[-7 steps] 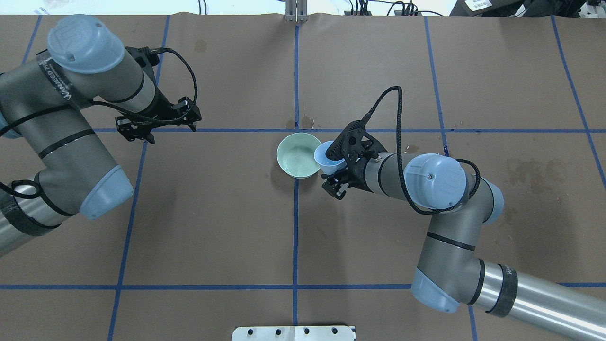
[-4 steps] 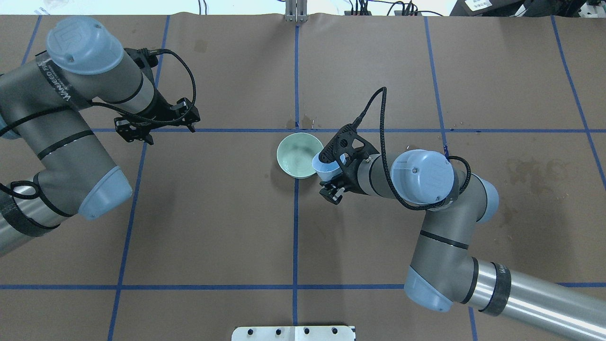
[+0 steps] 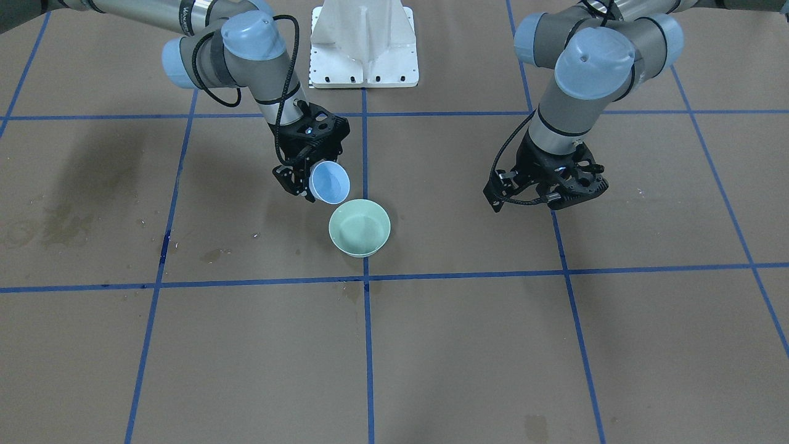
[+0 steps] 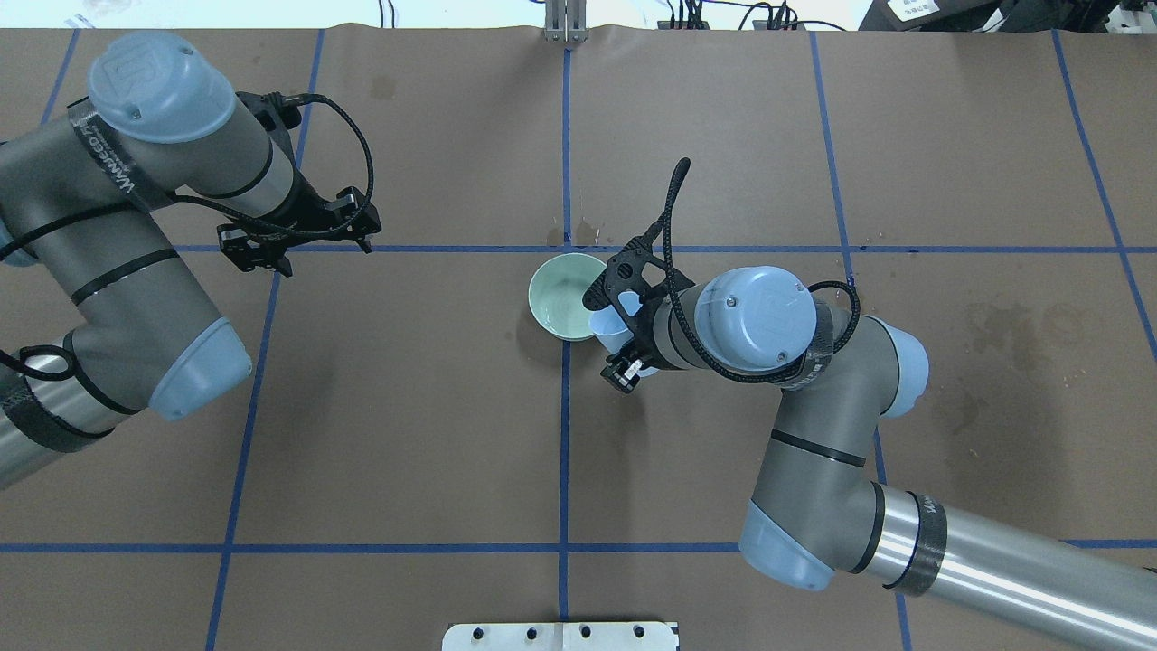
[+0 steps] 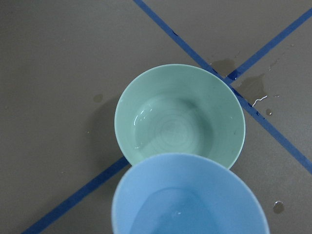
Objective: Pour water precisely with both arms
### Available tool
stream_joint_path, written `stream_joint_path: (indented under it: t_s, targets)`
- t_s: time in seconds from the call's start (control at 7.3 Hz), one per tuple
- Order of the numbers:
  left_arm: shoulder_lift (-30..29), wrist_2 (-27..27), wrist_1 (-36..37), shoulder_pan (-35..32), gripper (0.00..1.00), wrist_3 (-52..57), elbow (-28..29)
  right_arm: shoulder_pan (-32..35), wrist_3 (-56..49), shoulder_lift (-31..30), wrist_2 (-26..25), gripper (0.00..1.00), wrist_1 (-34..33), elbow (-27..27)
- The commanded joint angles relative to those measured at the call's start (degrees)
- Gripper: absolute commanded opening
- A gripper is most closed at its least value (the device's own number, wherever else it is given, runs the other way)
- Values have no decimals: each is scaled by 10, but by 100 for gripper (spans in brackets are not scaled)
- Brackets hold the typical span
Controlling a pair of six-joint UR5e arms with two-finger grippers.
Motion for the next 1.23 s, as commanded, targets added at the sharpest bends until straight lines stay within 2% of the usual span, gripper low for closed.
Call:
stream_joint_path:
  t_s: [0.0, 0.27, 0.69, 0.82, 1.1]
  targets:
    - [0, 0, 1, 0, 100, 0, 0, 20, -32, 33, 36, 0, -74, 0]
    - [2, 0, 1, 0, 100, 0, 0, 24, -32, 50, 39, 0, -100, -6]
    - [6, 0, 0, -1, 100, 0, 0, 26, -51, 100, 45, 0, -195, -24]
    - [6, 0, 0, -3, 100, 0, 0, 26, -59, 124, 53, 0, -213, -54]
    - [6, 0, 0, -3, 100, 0, 0, 29, -67, 138, 67, 0, -225, -79]
